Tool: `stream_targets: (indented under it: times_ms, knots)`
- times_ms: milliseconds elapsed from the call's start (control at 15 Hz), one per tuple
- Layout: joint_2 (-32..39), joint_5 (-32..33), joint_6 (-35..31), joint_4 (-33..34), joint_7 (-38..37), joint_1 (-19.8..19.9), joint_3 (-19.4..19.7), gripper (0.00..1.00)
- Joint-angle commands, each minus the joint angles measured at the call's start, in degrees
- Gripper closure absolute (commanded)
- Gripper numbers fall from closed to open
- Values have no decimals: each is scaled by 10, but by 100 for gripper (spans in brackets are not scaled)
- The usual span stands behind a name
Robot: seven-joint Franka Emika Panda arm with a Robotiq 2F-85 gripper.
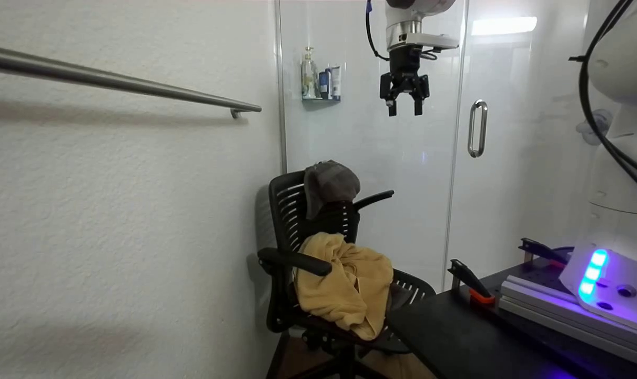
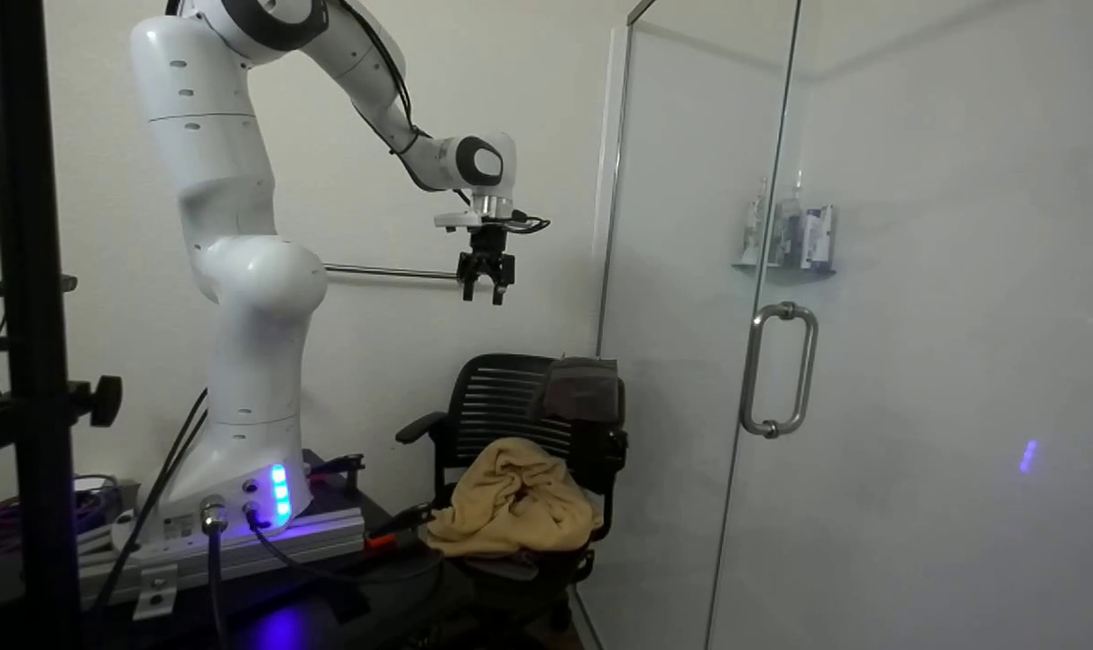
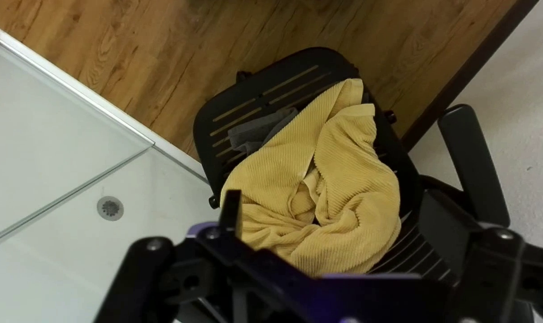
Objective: Put the towel on the chair.
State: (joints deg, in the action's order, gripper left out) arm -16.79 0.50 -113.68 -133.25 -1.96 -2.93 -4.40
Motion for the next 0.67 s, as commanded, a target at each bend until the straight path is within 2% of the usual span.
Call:
stream_targets:
  times_ms: [0,200,400,600]
  knots:
    - [-6,1,2,2,-1,-3,1,0]
    - [12,-7,-1,5,19,-5,7,0]
    - [100,-87,-55,0,105,-8,39,0]
    - [210,-153,-53,37,202,0,49,0]
